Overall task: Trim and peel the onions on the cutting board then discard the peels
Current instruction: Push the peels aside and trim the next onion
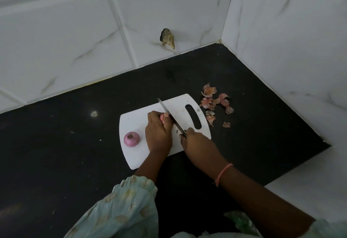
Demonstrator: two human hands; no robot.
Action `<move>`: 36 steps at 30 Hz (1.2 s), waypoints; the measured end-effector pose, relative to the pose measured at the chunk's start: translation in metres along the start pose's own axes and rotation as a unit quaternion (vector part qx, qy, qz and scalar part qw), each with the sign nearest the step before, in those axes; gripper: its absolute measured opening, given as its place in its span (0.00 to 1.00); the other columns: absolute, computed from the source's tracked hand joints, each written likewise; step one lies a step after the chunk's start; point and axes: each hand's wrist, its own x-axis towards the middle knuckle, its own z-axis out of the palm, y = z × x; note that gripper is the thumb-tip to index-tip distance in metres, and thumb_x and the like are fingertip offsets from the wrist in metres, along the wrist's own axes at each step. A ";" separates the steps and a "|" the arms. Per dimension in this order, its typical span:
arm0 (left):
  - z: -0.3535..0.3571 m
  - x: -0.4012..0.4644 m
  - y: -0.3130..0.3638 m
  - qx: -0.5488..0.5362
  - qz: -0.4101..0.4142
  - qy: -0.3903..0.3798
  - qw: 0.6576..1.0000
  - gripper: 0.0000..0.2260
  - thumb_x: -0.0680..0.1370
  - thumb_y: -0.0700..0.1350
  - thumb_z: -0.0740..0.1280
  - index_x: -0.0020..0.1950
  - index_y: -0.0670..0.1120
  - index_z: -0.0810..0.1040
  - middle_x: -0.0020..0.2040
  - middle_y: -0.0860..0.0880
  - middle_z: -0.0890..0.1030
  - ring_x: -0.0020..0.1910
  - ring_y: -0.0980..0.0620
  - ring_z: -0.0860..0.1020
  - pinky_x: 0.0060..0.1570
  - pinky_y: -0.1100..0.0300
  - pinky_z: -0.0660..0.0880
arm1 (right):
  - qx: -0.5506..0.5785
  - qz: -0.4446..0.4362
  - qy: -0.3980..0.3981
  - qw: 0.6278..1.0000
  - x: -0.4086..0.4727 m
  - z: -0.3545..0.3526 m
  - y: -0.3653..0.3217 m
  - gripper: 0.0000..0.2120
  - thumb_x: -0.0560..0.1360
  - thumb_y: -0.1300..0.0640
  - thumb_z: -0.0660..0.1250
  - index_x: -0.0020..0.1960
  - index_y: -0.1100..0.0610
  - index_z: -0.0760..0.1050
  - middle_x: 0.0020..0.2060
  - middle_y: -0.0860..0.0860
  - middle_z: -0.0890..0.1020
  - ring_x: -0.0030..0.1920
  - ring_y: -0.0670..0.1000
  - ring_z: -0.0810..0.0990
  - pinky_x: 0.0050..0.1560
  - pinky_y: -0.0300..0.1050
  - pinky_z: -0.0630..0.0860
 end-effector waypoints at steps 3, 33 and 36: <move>0.001 -0.001 0.001 -0.002 0.002 0.001 1.000 0.17 0.79 0.61 0.51 0.48 0.49 0.68 0.45 0.49 0.76 0.41 0.50 0.75 0.41 0.55 0.70 | 0.008 0.007 0.013 1.000 0.001 0.007 0.002 0.15 0.84 0.49 0.52 0.56 0.60 0.69 0.46 0.55 0.82 0.46 0.55 0.82 0.37 0.43 0.68; -0.003 0.000 -0.011 0.021 0.050 -0.054 0.997 0.25 0.72 0.53 0.76 0.65 0.48 0.74 0.62 0.51 0.76 0.59 0.51 0.72 0.58 0.56 0.72 | -0.010 0.063 0.065 0.996 0.000 0.009 0.024 0.15 0.83 0.45 0.50 0.54 0.55 0.68 0.35 0.48 0.75 0.35 0.50 0.77 0.35 0.45 0.70; -0.008 0.000 -0.013 -0.036 0.030 -0.037 0.998 0.23 0.72 0.46 0.77 0.64 0.47 0.74 0.60 0.50 0.77 0.58 0.52 0.74 0.57 0.60 0.72 | -0.007 0.074 0.067 0.995 -0.001 0.007 0.023 0.15 0.83 0.46 0.50 0.55 0.55 0.68 0.37 0.49 0.76 0.37 0.51 0.78 0.35 0.45 0.69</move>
